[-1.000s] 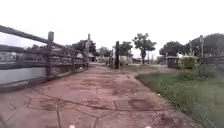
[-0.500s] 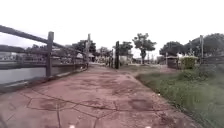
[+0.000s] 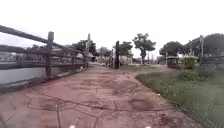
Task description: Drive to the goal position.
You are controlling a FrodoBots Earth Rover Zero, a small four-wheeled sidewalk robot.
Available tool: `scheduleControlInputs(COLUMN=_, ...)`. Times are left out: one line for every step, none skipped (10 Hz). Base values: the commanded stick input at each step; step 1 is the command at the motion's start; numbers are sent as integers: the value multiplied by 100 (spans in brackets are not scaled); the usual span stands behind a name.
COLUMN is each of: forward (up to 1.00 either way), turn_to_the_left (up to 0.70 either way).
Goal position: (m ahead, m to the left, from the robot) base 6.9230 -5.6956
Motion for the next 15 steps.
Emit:
scheduleControlInputs(forward=100, turn_to_the_left=5)
scheduleControlInputs(forward=100, turn_to_the_left=26)
scheduleControlInputs(forward=100, turn_to_the_left=36)
scheduleControlInputs(forward=100, turn_to_the_left=3)
scheduleControlInputs(forward=100, turn_to_the_left=3)
scheduleControlInputs(forward=100, turn_to_the_left=3)
scheduleControlInputs(forward=100, turn_to_the_left=3)
scheduleControlInputs(forward=100, turn_to_the_left=-5)
scheduleControlInputs(forward=100, turn_to_the_left=-21)
scheduleControlInputs(forward=100, turn_to_the_left=-37)
scheduleControlInputs(forward=100, turn_to_the_left=3)
scheduleControlInputs(forward=100, turn_to_the_left=3)
scheduleControlInputs(forward=100, turn_to_the_left=-17)
scheduleControlInputs(forward=100, turn_to_the_left=-34)
scheduleControlInputs(forward=100, turn_to_the_left=3)
